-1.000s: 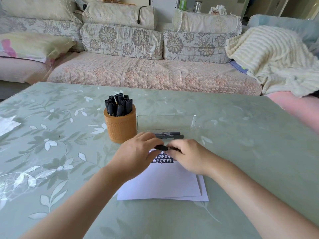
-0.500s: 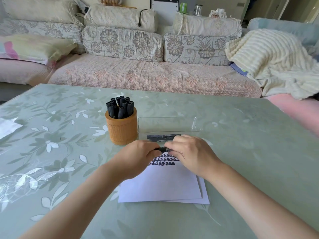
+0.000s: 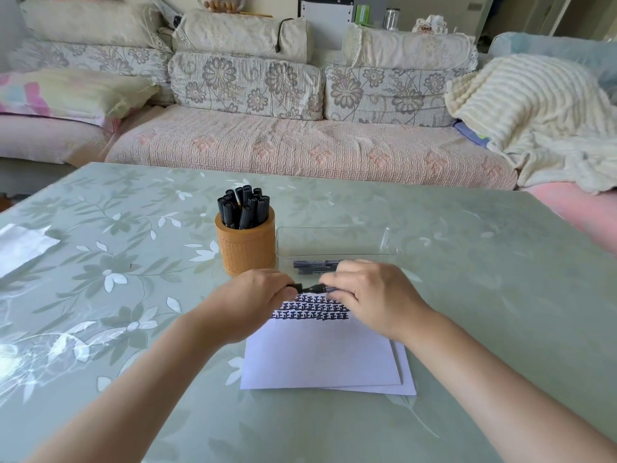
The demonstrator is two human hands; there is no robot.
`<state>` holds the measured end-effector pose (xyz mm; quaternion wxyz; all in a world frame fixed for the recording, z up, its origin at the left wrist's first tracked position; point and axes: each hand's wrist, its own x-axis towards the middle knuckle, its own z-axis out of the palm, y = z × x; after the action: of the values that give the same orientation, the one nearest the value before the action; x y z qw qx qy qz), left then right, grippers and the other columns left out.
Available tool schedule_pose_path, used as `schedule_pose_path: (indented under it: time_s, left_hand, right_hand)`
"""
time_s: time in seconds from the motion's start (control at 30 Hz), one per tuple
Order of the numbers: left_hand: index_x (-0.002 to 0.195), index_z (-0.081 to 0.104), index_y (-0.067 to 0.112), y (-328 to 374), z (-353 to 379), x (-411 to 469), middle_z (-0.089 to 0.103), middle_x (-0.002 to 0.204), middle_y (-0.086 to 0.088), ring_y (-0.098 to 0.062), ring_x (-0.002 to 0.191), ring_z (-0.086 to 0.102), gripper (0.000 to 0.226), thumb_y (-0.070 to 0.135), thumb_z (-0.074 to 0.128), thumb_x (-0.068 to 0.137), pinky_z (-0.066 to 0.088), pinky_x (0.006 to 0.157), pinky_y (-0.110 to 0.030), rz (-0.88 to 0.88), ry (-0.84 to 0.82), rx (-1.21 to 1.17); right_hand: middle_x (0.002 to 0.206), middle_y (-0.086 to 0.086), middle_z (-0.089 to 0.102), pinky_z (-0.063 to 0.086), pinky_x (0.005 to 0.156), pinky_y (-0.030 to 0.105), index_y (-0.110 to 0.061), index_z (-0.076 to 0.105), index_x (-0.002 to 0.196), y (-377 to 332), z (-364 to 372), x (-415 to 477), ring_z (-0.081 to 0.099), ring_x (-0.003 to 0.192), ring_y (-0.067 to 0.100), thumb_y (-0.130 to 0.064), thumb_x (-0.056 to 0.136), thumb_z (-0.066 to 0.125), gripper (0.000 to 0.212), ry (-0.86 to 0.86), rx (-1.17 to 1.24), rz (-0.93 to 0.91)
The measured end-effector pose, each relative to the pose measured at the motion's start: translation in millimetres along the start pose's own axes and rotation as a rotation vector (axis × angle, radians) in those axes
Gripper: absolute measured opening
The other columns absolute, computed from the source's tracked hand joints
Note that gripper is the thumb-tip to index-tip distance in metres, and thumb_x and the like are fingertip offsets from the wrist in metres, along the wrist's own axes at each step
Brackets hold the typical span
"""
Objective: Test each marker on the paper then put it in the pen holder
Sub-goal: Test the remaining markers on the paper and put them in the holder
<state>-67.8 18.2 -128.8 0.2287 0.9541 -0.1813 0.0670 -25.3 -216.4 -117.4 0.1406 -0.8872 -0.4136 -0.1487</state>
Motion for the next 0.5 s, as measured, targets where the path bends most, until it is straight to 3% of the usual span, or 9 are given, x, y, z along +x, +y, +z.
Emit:
schedule_pose_path:
  time_s: [0.1,0.23,0.4,0.5]
  left_hand:
    - [0.099,0.065,0.025,-24.5,-4.0,-8.7,0.054,0.091,0.009,-0.008,0.080,0.050,0.017,0.030,0.049,0.098,0.044,0.069,-0.030,-0.090,0.064,0.054]
    - [0.114,0.064,0.038,-45.2,-4.2,-18.0,0.054,0.108,0.011,-0.016,0.095,0.053,0.022,0.032,0.056,0.094,0.045,0.072,-0.033,-0.286,0.144,0.140]
    - [0.102,0.060,0.035,-59.1,0.5,-25.4,0.055,0.099,0.011,-0.016,0.101,0.051,0.010,0.032,0.056,0.092,0.043,0.071,-0.032,-0.418,0.171,0.191]
    - [0.104,0.061,0.035,-64.3,5.2,-27.3,0.052,0.100,0.011,-0.015,0.105,0.047,0.013,0.033,0.055,0.093,0.043,0.076,-0.033,-0.416,0.148,0.187]
  right_hand:
    - [0.080,-0.013,0.054,0.038,0.062,0.029,-0.026,0.069,0.112,9.4,-3.0,-4.0,0.054,0.072,0.017,-0.029,0.094,0.060,0.020,0.000,0.074,0.128]
    - [0.086,-0.017,0.048,0.034,0.069,0.025,-0.023,0.065,0.125,13.8,2.3,-10.3,0.047,0.074,0.007,-0.030,0.099,0.054,0.029,-0.038,0.180,0.231]
    - [0.094,-0.020,0.047,0.035,0.076,0.008,-0.021,0.051,0.143,12.5,7.8,-10.2,0.050,0.085,-0.007,-0.016,0.102,0.045,0.042,-0.040,0.314,0.295]
    - [0.104,-0.023,0.049,0.032,0.080,0.002,-0.036,0.043,0.144,8.8,4.5,-12.2,0.050,0.091,-0.011,-0.011,0.100,0.046,0.051,-0.030,0.391,0.295]
